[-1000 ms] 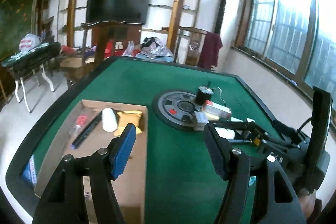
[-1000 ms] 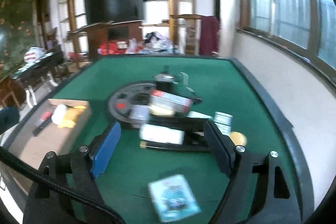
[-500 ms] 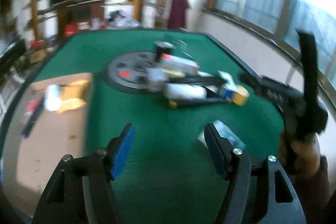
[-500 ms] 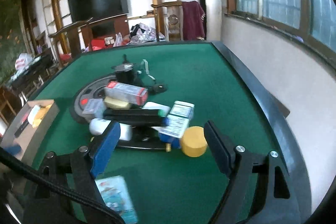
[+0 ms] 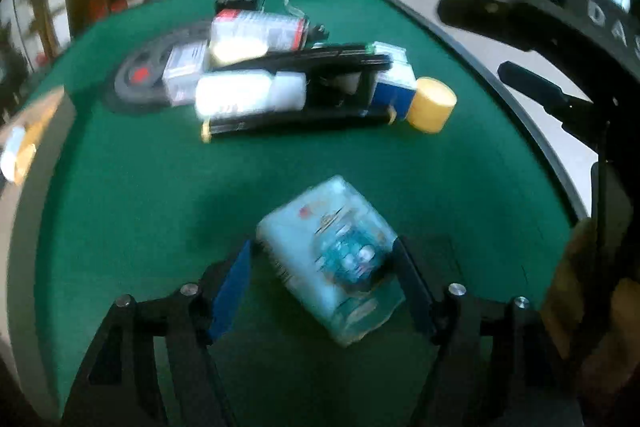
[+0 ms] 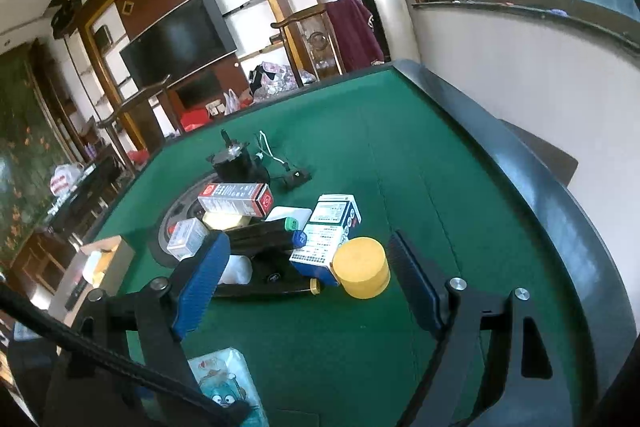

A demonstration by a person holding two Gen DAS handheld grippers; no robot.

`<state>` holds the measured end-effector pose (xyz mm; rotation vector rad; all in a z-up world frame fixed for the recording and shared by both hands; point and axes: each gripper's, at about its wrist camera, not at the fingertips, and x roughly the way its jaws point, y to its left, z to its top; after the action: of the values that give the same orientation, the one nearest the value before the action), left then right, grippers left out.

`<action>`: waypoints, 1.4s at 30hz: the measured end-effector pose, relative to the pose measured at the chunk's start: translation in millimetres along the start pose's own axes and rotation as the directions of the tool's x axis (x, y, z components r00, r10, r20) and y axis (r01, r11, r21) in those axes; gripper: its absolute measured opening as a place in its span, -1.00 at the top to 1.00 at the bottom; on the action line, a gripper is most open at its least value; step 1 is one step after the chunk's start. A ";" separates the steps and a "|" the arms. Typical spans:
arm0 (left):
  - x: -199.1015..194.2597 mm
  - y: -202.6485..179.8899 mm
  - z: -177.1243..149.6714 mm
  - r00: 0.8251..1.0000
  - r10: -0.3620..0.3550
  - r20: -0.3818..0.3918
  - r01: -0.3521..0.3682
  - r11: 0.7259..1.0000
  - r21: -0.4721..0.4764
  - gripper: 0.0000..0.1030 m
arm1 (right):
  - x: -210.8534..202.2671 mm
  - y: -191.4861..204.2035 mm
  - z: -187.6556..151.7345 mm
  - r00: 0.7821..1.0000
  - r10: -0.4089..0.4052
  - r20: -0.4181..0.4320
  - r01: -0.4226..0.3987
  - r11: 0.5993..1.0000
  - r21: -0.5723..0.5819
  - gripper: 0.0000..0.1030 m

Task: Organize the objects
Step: 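Grasp the blue-green cartoon tissue pack with the left gripper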

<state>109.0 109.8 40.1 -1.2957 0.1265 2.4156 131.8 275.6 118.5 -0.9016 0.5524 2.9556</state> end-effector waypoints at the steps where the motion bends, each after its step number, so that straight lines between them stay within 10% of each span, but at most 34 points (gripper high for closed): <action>1: 1.7 -7.3 2.0 1.000 -0.007 -0.003 0.007 1.000 0.022 -0.27 | 0.1 -1.8 0.4 1.000 0.001 0.000 -0.001 1.000 0.009 -0.58; 4: 8.1 -23.1 7.4 1.000 0.005 -0.010 -0.004 0.996 0.088 -0.25 | 0.2 -6.8 1.8 1.000 0.008 -0.003 -0.008 0.999 0.036 -0.58; 11: -8.7 -4.3 6.5 0.997 -0.081 0.002 0.081 0.994 0.079 0.57 | 4.2 -14.3 1.2 1.000 -0.014 -0.016 0.015 0.998 0.067 -0.58; 22: -75.4 77.6 -15.4 0.987 -0.044 0.155 0.044 0.999 0.002 0.58 | 31.7 26.0 -9.0 0.972 0.171 -0.158 -0.180 0.983 -0.043 -0.58; 34: -93.0 131.0 -31.2 0.976 -0.095 0.197 0.111 0.991 -0.074 0.56 | 104.2 77.1 -16.1 0.838 0.206 -0.505 -0.314 0.939 -0.139 -0.61; 39: -87.9 122.0 -29.9 0.976 -0.123 0.177 0.135 0.989 -0.055 0.53 | 106.3 73.7 -34.0 0.649 0.387 -0.655 -0.423 0.899 0.113 -0.61; 42: -81.6 106.3 -25.7 0.979 -0.139 0.150 0.144 0.990 -0.017 0.39 | 85.7 66.7 -29.9 0.727 0.359 -0.585 -0.401 0.914 0.063 -0.60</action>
<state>128.6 -18.9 81.0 -1.0917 -0.0394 2.3884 69.5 194.6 71.1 -1.9686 0.7212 2.9975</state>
